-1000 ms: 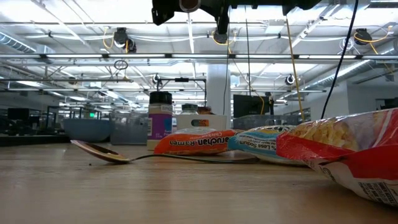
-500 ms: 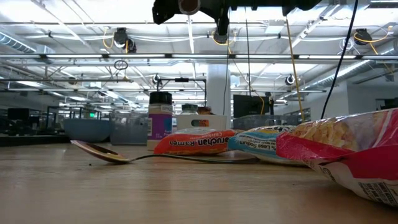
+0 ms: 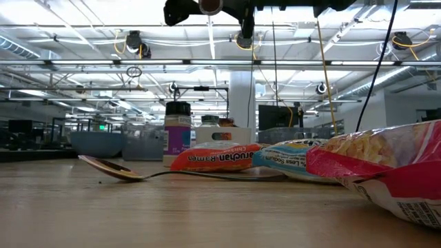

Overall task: Pick & Place Food Item
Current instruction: Put the brown seasoning bottle into the white bin

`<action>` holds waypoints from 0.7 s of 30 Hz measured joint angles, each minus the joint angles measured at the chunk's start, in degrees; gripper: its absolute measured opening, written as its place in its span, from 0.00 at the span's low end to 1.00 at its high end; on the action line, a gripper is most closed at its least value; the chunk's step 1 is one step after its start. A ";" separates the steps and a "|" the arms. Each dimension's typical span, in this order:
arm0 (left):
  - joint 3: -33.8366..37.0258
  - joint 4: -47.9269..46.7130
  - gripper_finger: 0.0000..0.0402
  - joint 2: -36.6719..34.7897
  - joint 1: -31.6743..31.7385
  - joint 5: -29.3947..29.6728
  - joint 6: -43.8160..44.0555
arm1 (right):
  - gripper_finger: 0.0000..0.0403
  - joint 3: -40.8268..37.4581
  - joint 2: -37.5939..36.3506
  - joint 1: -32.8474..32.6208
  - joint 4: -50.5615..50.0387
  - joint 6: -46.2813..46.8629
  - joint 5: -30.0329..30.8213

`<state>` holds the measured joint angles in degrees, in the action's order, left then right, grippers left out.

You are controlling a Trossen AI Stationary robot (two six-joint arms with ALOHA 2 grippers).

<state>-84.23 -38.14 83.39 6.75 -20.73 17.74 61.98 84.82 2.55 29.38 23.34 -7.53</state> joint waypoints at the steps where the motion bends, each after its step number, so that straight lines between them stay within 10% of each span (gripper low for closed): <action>1: 0.00 -0.61 0.83 -0.33 0.37 0.29 -0.04 | 0.42 0.00 0.01 0.00 -0.05 0.00 0.00; 21: 0.02 -9.98 0.83 -8.71 7.41 4.98 -4.79 | 0.42 0.00 -4.64 0.29 -9.42 -0.70 1.85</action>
<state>-84.20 -48.12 74.68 14.16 -15.74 12.95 61.98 80.18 2.84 19.96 22.64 -5.68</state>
